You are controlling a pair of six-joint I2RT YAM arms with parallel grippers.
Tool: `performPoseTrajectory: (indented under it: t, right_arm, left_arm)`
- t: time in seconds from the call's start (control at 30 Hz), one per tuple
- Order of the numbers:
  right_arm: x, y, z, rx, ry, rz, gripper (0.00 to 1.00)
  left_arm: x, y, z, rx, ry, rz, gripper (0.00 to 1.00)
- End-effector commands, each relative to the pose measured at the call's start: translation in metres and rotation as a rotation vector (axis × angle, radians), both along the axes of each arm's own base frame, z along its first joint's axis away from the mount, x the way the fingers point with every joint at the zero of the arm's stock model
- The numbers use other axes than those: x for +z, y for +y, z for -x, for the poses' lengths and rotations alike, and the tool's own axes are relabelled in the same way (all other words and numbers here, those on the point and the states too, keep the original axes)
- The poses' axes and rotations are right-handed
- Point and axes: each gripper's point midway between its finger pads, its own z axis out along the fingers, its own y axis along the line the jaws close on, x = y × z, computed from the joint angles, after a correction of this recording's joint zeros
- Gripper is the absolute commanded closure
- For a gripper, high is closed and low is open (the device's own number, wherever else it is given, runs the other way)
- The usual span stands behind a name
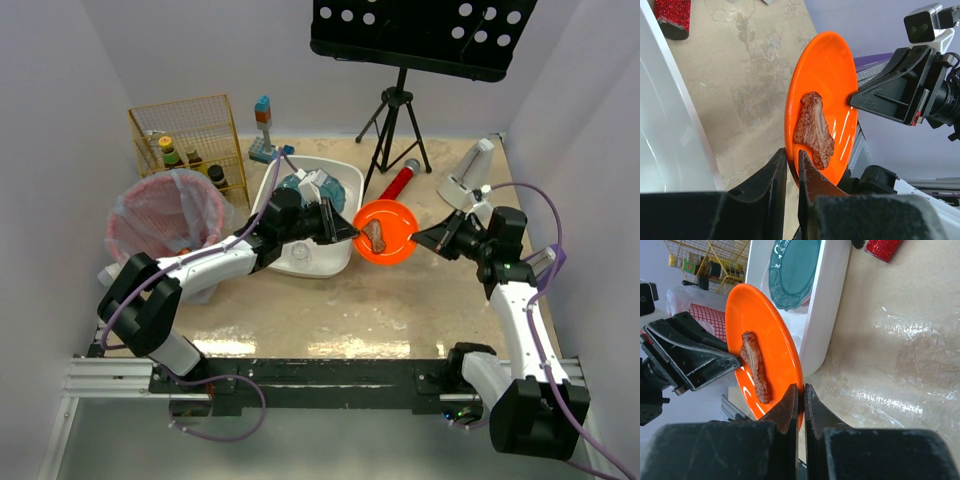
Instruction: Clear the kitchen counter
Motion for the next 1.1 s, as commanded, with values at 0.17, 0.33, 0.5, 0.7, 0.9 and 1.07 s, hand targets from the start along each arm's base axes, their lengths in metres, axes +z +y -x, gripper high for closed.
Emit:
performPoseTrajectory:
  t: [0.17, 0.33, 0.5, 0.7, 0.9, 1.07]
  right_arm:
    - [0.017, 0.009, 0.002, 0.083, -0.12, -0.001, 0.7]
    - [0.011, 0.009, 0.003, 0.093, -0.126, 0.011, 0.53]
    - [0.007, 0.011, 0.005, 0.11, -0.129, 0.005, 0.53]
    - [0.008, 0.016, 0.009, 0.138, -0.141, -0.029, 0.68]
    - [0.012, 0.021, 0.012, 0.154, -0.14, -0.069, 0.91]
    - [0.019, 0.023, 0.012, 0.149, -0.132, -0.098, 1.0]
  left_arm:
    - [0.032, -0.015, 0.008, -0.082, -0.024, 0.062, 1.0]
    - [0.038, -0.021, 0.014, -0.134, 0.005, 0.084, 1.0]
    - [0.043, -0.028, 0.021, -0.2, 0.03, 0.107, 1.0]
    - [0.043, -0.029, 0.021, -0.227, 0.042, 0.095, 1.0]
    - [0.042, -0.024, 0.015, -0.215, 0.035, 0.075, 0.93]
    - [0.042, -0.009, 0.002, -0.151, 0.01, 0.027, 0.71]
